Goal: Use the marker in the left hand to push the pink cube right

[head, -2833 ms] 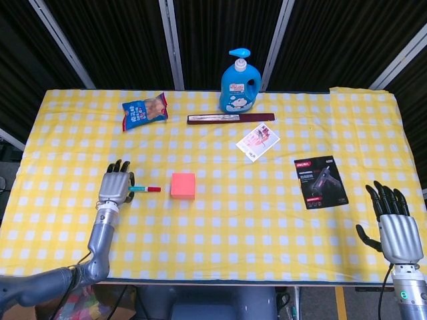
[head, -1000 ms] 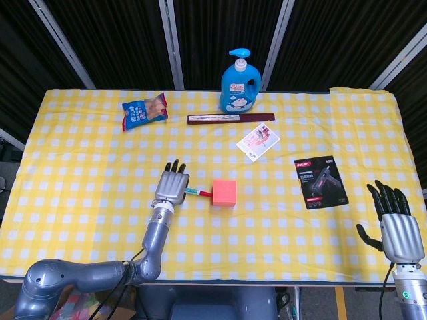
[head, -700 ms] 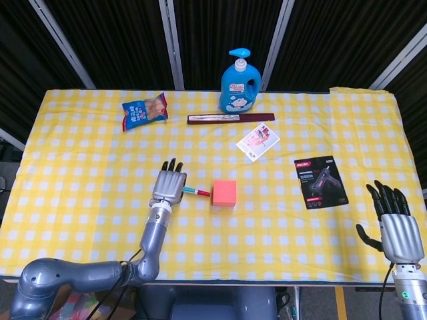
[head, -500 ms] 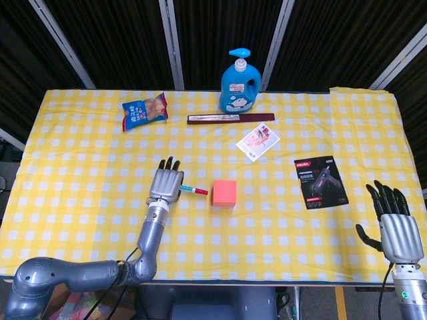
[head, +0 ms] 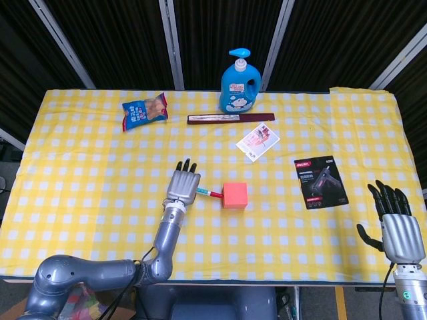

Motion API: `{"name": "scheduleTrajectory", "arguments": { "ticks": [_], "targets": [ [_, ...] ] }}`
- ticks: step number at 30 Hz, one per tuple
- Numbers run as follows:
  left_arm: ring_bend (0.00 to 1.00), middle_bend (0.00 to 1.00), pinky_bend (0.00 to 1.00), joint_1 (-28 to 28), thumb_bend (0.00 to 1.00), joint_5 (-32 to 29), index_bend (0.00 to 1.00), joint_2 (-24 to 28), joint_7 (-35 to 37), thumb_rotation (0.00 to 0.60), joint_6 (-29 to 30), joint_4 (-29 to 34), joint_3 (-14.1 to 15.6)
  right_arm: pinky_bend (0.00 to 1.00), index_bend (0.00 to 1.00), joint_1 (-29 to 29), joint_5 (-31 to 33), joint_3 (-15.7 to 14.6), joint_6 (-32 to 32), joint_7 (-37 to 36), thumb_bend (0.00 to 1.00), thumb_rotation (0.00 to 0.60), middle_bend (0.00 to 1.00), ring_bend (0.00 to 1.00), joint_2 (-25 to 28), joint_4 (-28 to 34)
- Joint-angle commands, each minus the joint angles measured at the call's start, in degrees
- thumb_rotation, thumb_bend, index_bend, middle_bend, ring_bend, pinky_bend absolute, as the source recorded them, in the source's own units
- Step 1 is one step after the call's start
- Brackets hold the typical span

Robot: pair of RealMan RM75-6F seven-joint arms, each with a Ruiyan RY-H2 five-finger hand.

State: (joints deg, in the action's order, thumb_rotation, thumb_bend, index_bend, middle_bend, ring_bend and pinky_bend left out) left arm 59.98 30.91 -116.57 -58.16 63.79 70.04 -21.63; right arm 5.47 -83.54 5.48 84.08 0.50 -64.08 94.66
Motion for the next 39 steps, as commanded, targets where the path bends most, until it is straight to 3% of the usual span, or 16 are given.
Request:
{"name": "scheduleTrajectory", "arguments": {
  "ticks": [1,12,28,39],
  "targets": [
    [0.00,0.13,0.10,2.2,0.48,-0.4,0.55,-2.4,-0.2,0.600,-1.1,-2.4,-1.4,0.00,0.00,0.0,-0.1,0.0,0.1,-0.4,0.38,0.600,0.00,0.00,0.1,-0.1],
    [0.00,0.13,0.10,7.5,0.48,-0.8,0.55,-8.3,-0.2,0.600,-2.7,-8.7,-4.3,0.00,0.00,0.0,-0.2,0.0,0.1,-0.8,0.38,0.600,0.00,0.00,0.1,-0.3],
    [0.00,0.13,0.10,5.6,0.48,-4.0,0.55,-5.6,-3.1,0.600,1.3,-4.8,-5.4,0.00,0.00,0.0,-0.4,-0.1,0.2,-0.3,0.38,0.600,0.00,0.00,0.0,-0.1],
    [0.00,0.14,0.10,9.9,0.48,-3.0,0.56,-10.9,-0.8,0.600,-0.5,-11.4,-7.8,0.00,0.00,-0.1,-0.4,-0.1,0.1,-0.9,0.38,0.600,0.00,0.00,0.2,0.1]
  ]
}}
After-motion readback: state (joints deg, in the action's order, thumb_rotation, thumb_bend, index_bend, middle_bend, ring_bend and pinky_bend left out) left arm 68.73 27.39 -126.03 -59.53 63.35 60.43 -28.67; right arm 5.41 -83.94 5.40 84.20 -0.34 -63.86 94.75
